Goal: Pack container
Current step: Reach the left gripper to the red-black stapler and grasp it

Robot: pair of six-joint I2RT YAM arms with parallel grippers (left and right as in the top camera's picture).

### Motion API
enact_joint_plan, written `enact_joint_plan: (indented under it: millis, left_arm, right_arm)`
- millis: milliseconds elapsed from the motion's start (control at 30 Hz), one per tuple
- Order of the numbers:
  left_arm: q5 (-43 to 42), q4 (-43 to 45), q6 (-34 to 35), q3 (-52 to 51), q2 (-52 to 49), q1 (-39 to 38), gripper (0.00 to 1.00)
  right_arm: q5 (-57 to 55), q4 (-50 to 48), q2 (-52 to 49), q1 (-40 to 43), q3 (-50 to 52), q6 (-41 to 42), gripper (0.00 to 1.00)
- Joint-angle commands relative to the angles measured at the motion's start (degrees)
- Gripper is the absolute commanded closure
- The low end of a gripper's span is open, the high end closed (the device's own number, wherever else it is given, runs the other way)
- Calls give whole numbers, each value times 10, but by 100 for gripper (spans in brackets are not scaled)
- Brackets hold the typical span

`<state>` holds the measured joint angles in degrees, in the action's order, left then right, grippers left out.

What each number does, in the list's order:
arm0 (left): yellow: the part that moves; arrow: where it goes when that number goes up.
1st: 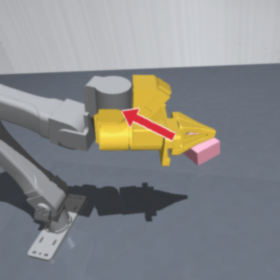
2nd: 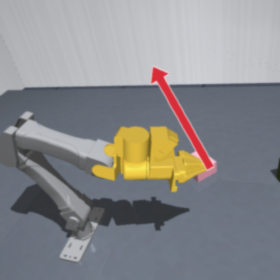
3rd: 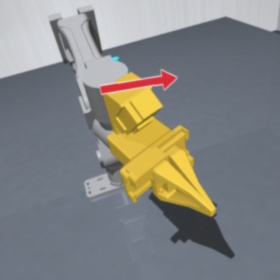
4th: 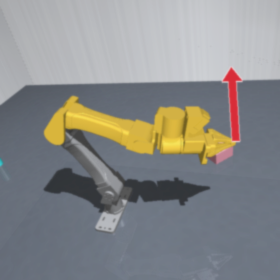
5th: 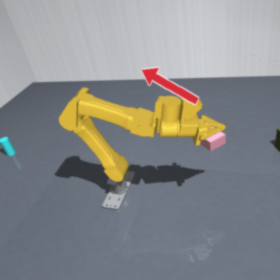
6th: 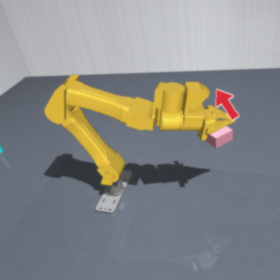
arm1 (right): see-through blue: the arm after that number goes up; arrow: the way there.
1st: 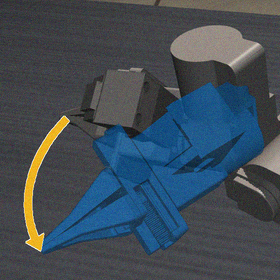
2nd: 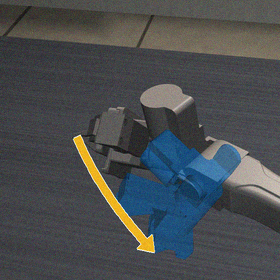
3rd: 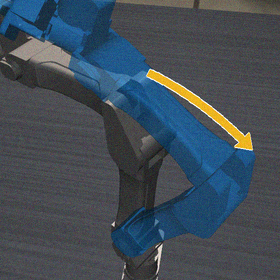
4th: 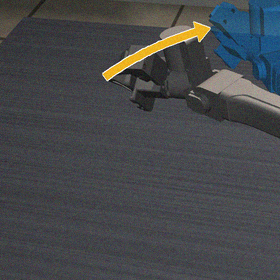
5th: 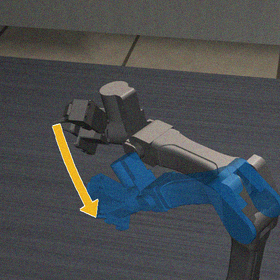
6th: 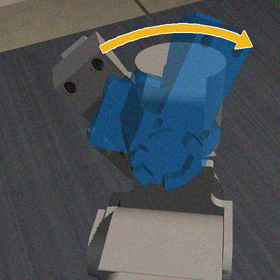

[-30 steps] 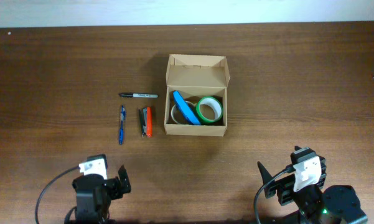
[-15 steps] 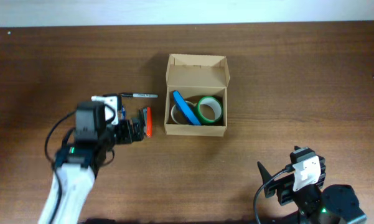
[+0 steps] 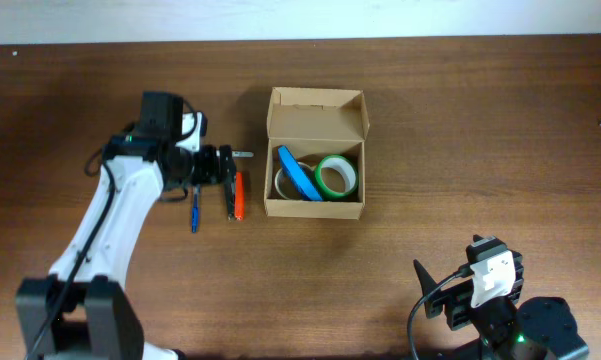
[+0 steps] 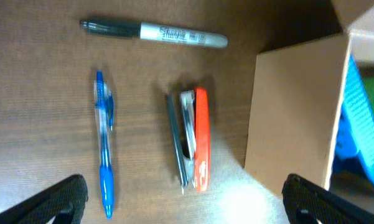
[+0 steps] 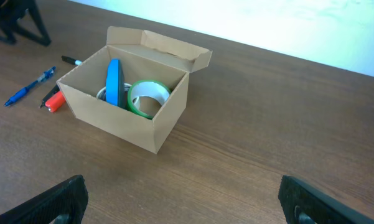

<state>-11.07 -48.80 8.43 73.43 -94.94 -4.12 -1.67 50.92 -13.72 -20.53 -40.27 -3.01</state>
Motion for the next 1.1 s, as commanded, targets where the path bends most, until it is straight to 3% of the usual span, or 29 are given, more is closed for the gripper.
enact_joint_plan:
  millis: [0,367,900,1000,1067]
  left_arm:
    - [4,-25,-19,52,-38,-11,1]
    - [30,-69,-19,79,-123,-60,0]
    - [34,-96,22,80,-199,-63,0]
    - [34,-96,24,80,-211,-63,8]
    - [34,-96,24,80,-219,-63,8]
  right_arm:
    - [-7,-2,3,4,2,5,1]
    - [-7,-2,3,4,2,5,1]
    - [-7,-2,3,4,2,5,1]
    - [-7,-2,3,4,2,5,1]
    - [-7,-2,3,4,2,5,1]
